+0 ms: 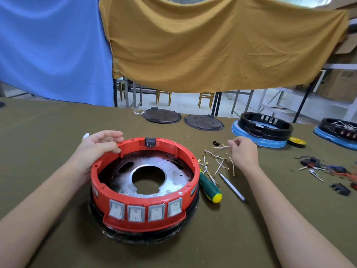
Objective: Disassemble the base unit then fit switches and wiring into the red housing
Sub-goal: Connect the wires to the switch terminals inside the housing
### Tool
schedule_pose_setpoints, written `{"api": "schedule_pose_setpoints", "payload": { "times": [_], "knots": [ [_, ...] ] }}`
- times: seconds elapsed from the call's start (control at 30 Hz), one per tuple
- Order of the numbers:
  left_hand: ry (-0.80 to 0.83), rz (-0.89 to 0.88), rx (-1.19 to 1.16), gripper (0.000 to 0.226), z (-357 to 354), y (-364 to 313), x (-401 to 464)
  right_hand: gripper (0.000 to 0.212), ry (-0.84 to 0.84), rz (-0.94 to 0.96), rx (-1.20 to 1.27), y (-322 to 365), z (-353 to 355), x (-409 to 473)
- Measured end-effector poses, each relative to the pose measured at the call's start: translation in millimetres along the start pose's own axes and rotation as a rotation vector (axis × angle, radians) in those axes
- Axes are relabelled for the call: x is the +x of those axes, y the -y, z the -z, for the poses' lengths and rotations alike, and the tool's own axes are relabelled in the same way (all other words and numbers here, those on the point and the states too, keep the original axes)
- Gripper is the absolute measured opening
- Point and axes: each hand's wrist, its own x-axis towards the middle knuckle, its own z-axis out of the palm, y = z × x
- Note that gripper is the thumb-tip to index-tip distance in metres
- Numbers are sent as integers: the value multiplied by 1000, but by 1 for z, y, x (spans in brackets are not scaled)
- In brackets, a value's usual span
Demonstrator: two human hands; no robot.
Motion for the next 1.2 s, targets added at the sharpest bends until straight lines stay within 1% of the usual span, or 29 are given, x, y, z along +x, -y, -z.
{"api": "schedule_pose_setpoints", "payload": {
  "times": [0.1,0.2,0.3,0.4,0.47,0.53,0.6,0.7,0.8,0.83,0.9,1.0,1.03,1.07,1.1,1.2],
  "knots": [
    [1,-3,2,41,-1,-1,-1,24,-67,54,180,8,2,-2],
    [4,-6,-1,41,-1,-1,-2,21,-84,78,371,19,1,-6],
    [31,-10,10,40,-1,-1,-2,17,-66,46,606,30,-1,-13],
    [56,-17,27,36,1,-1,-1,15,-37,50,726,43,-2,-20],
    [62,-26,37,29,3,-1,-1,13,-10,51,809,53,-2,-26],
    [64,-42,65,24,3,-3,-3,11,68,35,944,63,-2,-32],
    [62,-87,117,21,3,-6,-5,9,183,8,1155,72,-1,-38],
    [28,-239,283,16,0,-16,-10,8,354,-52,1405,85,0,-46],
    [37,-408,346,17,-7,-28,-16,6,498,-55,1491,95,1,-56],
    [57,-446,335,21,-10,-31,-19,7,542,-46,1509,99,1,-59],
    [96,-462,334,33,-15,-35,-23,10,629,-35,1543,106,1,-65],
    [172,-459,416,62,-21,-37,-29,9,749,-39,1600,116,0,-75],
    [201,-471,435,66,-22,-38,-31,9,786,-49,1628,118,-1,-79],
    [229,-485,439,65,-24,-39,-33,10,819,-68,1658,121,-3,-82],
    [255,-495,429,60,-25,-41,-34,11,846,-92,1689,123,-5,-85],
    [302,-493,330,26,-27,-45,-39,16,859,-184,1749,128,-10,-90]
  ]
}}
